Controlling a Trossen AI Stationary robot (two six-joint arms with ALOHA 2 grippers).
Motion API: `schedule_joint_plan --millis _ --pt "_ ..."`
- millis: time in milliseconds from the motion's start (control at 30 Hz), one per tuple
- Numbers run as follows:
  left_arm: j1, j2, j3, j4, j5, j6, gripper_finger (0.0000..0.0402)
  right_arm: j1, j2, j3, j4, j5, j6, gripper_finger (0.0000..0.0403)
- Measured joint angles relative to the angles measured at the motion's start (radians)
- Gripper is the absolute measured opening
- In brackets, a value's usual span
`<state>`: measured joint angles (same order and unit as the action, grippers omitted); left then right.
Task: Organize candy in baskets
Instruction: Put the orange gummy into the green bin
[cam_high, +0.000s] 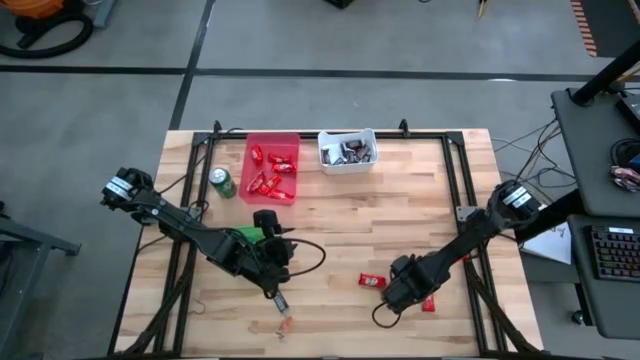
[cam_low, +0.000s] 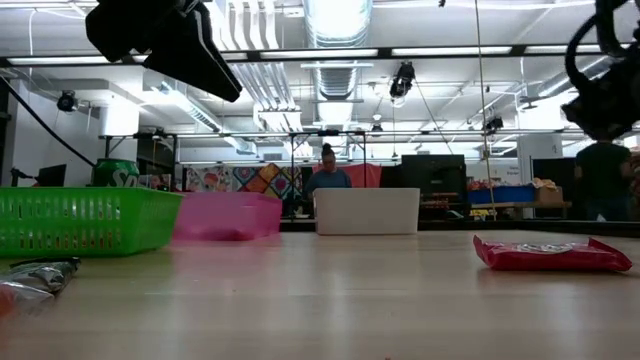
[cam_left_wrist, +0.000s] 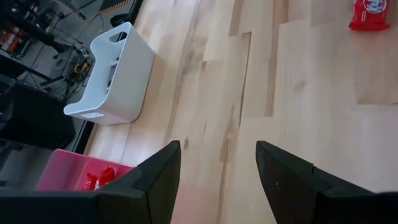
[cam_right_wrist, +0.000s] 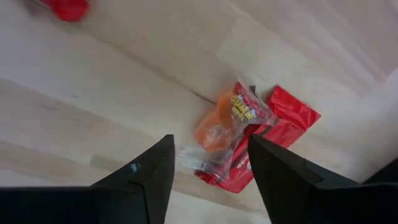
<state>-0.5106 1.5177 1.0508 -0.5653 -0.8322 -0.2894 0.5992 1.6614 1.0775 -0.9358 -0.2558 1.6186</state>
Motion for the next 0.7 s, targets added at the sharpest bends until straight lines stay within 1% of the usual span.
schedule_joint_plan --millis 200,333,500,600,700 --pt "0.000 0.000 0.000 0.000 -0.010 0.019 0.0191 0.008 0.052 0.000 0.004 -0.002 0.030 0.0154" --pt "0.000 0.000 0.000 0.000 -0.019 0.019 0.0191 0.008 0.071 0.000 0.007 0.025 0.019 0.0118" --pt "0.000 0.000 0.000 0.000 -0.023 0.018 0.0191 0.003 0.076 0.000 0.006 0.076 -0.020 0.0060" --pt "-0.002 0.000 0.000 0.001 -0.023 0.010 0.0191 -0.002 0.076 0.000 0.006 0.084 -0.069 0.0021" --pt "-0.007 0.000 0.000 0.000 -0.023 0.008 0.0191 -0.013 0.063 0.004 -0.011 0.089 -0.119 0.0012"
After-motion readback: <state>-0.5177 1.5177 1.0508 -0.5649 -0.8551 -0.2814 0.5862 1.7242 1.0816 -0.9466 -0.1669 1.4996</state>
